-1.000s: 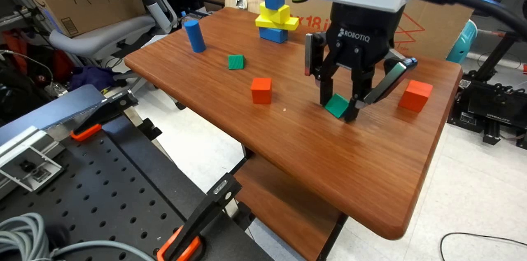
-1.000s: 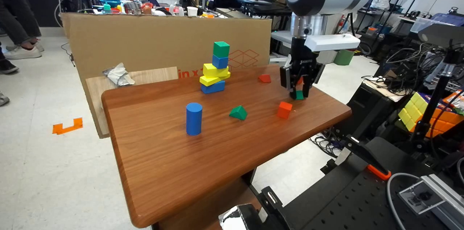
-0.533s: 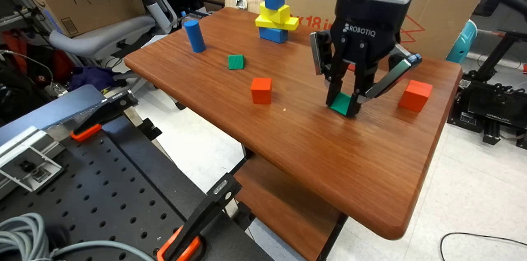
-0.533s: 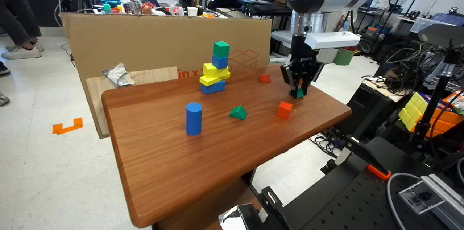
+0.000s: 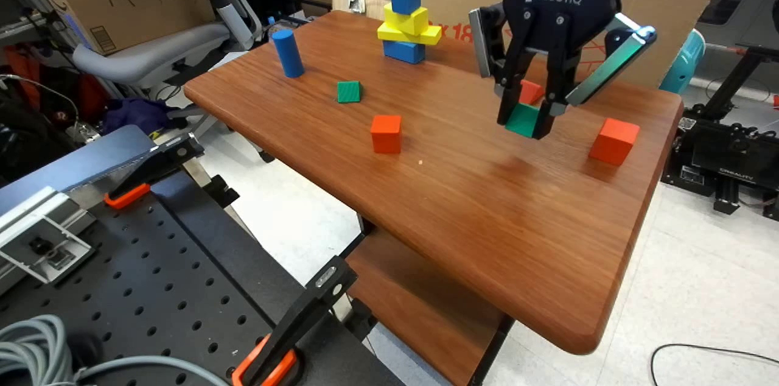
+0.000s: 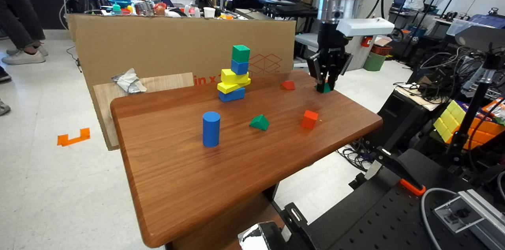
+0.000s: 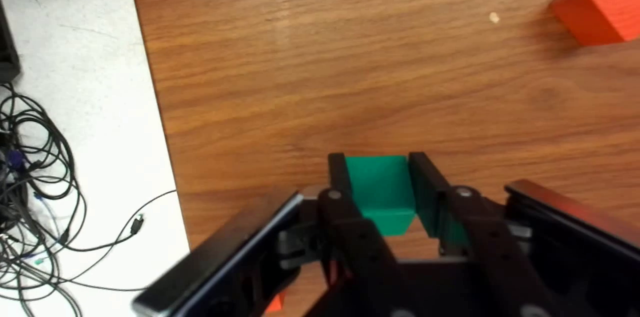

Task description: Pick up the green block on the right and put it on the orange square block on the right

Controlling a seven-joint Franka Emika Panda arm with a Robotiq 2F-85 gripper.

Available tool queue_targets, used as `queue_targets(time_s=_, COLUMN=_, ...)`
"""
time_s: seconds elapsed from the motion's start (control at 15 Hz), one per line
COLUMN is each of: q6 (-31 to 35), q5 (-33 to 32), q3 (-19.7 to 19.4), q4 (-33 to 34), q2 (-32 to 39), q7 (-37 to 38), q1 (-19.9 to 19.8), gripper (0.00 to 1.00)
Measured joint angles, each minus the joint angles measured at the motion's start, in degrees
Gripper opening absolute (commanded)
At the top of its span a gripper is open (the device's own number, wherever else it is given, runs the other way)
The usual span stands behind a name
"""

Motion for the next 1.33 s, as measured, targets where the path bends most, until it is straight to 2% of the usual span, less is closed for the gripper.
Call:
queue_targets(time_s=0.73, q6=-3.8, q5=-0.6, q3=-1.5, q4=5.4, q2=-1.4, q7=-7.6, q1=-2.0, gripper=0.11)
queue_targets(time_s=1.33, q6=-4.8, q5=-0.5, q3=-1.5, q4=12.9, q2=4.1, q7=-13.4, q1=-4.8, gripper=0.11)
